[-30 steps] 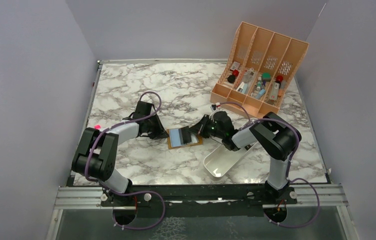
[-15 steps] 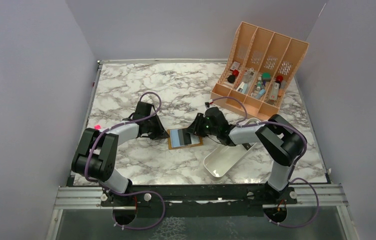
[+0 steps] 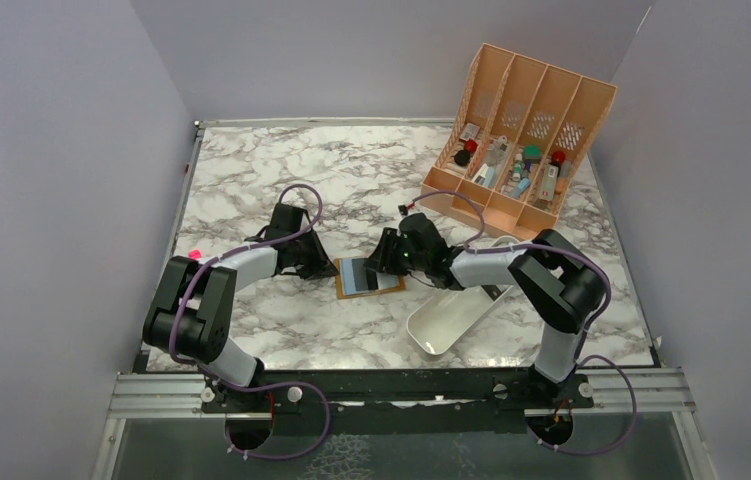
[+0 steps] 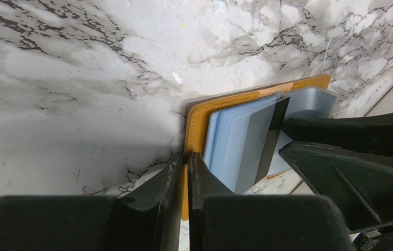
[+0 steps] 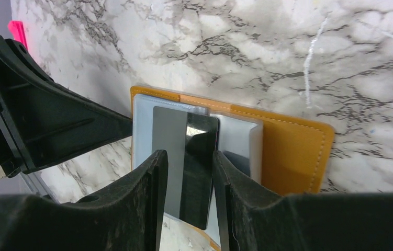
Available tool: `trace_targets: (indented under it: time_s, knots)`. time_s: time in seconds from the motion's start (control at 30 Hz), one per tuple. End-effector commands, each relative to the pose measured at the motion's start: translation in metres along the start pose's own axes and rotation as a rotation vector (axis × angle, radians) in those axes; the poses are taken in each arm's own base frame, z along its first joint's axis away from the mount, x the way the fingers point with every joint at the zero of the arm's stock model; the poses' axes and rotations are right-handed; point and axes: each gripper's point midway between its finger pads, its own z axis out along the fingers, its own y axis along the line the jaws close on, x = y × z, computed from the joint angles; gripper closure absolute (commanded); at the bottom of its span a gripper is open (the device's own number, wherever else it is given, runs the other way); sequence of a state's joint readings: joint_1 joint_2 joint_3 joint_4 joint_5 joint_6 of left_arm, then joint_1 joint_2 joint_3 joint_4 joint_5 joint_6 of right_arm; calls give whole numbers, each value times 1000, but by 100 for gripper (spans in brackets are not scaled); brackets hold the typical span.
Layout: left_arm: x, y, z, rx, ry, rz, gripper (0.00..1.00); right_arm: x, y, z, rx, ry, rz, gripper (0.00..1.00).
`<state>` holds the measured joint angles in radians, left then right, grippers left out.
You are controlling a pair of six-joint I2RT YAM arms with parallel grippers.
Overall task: Put the credit cards into the card holder
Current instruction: Insert the credit card into the card holder.
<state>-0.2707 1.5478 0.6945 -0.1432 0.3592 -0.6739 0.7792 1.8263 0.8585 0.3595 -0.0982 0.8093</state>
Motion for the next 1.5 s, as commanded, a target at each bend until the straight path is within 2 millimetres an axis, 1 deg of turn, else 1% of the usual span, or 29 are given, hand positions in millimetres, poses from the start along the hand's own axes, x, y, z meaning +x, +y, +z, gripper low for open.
trace_targets:
  time_s: [0.0, 0.13, 0.3, 0.4, 0.63, 0.7, 0.9, 1.0, 1.1, 1.17, 1.27, 1.4, 1.47]
  knots:
    - [13, 6, 0, -17, 32, -1, 87, 14, 3, 9, -2, 40, -13, 58]
    - [11, 3, -2, -9, 26, 3, 87, 17, 12, 9, -52, 41, 7, 59]
    - [8, 0, -1, -1, 27, 12, 87, 16, 20, 9, -105, 25, 8, 61]
    - [7, -2, 0, 5, 35, 15, 87, 19, 23, 11, -130, 40, 11, 62]
    - [-5, -7, -1, -8, 23, 36, 87, 21, 28, 11, -156, 46, 19, 63]
    - [-10, -9, -3, -19, 14, 42, 85, 20, 25, 10, -137, 46, 10, 64]
    - [-22, -12, -14, -38, -29, 56, 71, 8, 18, -4, -44, 32, -61, 64]
    - [-26, -20, -23, -16, -56, 61, 64, 4, 16, -10, -1, 47, -117, 67]
    - [-29, -30, -33, 19, -80, 68, 62, 0, 16, -13, 13, 52, -152, 72]
    - [-30, -38, -38, 52, -89, 70, 61, 1, 16, -13, 18, 61, -167, 74]
    - [-24, -53, -40, 136, -70, 78, 60, -1, 14, -11, 35, 71, -187, 75]
    - [-15, -55, -34, 176, -44, 88, 58, -2, 4, -7, 82, 68, -214, 80]
    - [-12, -56, -30, 193, -37, 93, 56, -2, 2, -5, 86, 66, -221, 81]
